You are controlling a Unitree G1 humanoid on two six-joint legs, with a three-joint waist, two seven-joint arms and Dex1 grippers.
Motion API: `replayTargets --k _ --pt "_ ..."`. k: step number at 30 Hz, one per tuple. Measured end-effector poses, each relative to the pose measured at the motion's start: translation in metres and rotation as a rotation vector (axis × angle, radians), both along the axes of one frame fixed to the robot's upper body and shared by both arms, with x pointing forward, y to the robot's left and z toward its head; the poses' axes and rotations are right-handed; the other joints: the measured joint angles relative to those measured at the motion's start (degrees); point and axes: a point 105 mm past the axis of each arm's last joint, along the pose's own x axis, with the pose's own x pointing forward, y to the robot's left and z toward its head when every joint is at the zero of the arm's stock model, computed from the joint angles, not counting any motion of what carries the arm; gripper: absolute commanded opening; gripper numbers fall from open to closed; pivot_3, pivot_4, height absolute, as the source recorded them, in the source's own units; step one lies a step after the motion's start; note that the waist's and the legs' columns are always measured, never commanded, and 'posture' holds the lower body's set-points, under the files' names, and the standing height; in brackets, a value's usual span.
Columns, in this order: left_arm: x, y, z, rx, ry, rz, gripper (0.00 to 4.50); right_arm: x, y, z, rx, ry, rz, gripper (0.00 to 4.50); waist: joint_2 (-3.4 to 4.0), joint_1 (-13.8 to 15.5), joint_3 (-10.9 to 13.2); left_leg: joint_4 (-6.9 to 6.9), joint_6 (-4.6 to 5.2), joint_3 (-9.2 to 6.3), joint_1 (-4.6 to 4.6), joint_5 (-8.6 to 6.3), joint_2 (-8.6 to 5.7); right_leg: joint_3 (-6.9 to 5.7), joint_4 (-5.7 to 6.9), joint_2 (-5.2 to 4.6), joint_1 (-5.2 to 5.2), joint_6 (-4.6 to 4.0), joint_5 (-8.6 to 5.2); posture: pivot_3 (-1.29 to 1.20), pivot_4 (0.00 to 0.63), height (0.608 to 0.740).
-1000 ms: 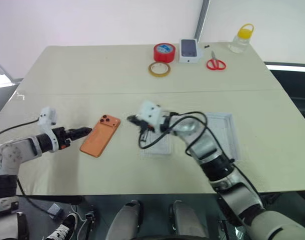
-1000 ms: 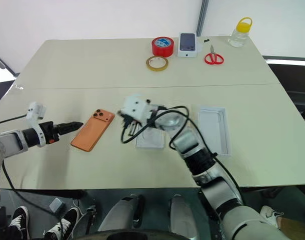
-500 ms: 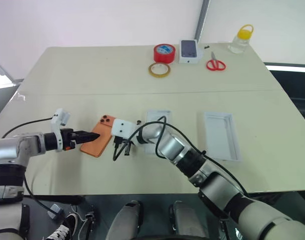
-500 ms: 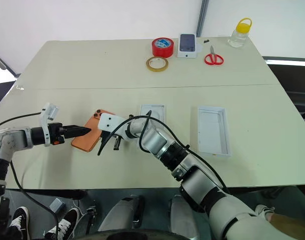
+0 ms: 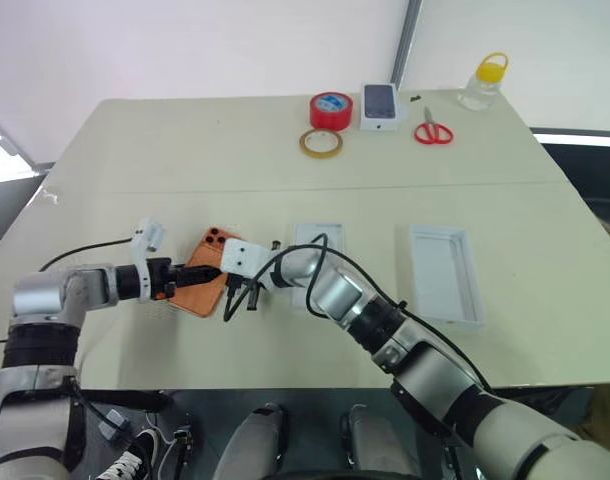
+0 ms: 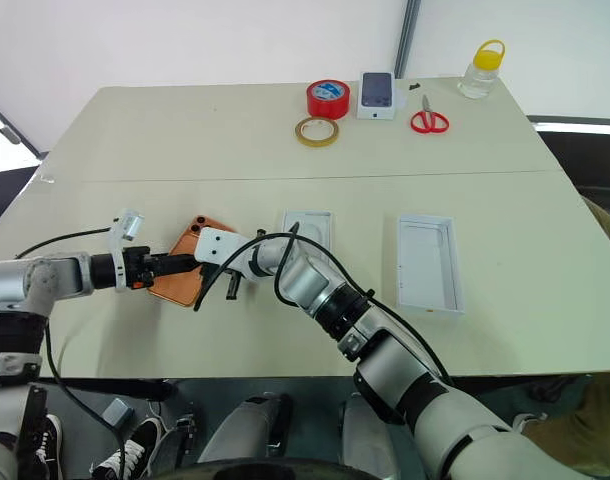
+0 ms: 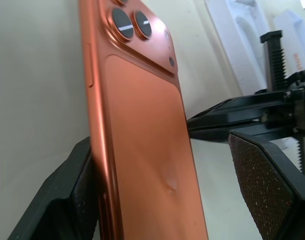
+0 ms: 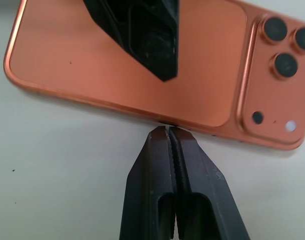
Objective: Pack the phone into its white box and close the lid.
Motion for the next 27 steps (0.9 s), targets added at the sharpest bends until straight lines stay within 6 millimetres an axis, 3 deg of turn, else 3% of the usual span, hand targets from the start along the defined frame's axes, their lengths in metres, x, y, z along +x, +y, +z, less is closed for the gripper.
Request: replayTargets --k 5,8,10,23,27 --pt "0.005 0.002 -0.001 -0.036 0.007 0.038 3.83 0.0 -0.001 0.0 -0.002 -0.007 -0.001 0.11 0.0 0.1 0.0 0.01 -0.02 -0.02 0.01 0.01 0.0 -0.02 0.01 0.0 0.01 0.0 0.0 0.0 0.15 0.74" --pt "0.005 0.004 -0.002 -0.043 0.016 0.05 2.94 0.0 0.0 0.0 0.0 -0.007 0.002 0.0 0.0 -0.1 0.0 0.01 -0.04 -0.03 0.01 0.02 0.0 -0.01 0.02 0.01 0.0 0.0 0.0 0.0 0.15 0.74" --pt "0.003 0.007 -0.006 -0.04 0.031 0.061 1.99 -0.001 0.0 -0.001 0.002 -0.007 0.004 0.0 -0.02 -0.3 0.0 0.0 -0.05 -0.02 0.0 0.03 0.01 0.01 0.01 0.0 -0.02 0.0 0.0 0.0 0.15 0.74" --pt "-0.004 0.006 -0.008 -0.081 0.069 0.071 1.99 0.0 0.0 0.0 0.005 -0.018 0.012 0.0 -0.02 -0.4 0.0 -0.03 -0.06 -0.02 -0.01 0.03 0.03 0.01 0.01 0.01 -0.05 0.0 0.0 0.0 0.15 0.74" --pt "-0.006 0.007 -0.01 -0.086 0.088 0.088 0.85 -0.001 0.0 0.0 0.006 -0.018 0.013 0.0 -0.02 -0.6 0.0 -0.04 -0.06 -0.02 -0.01 0.03 0.03 0.02 0.01 0.01 -0.05 0.0 0.0 0.0 0.15 0.74"
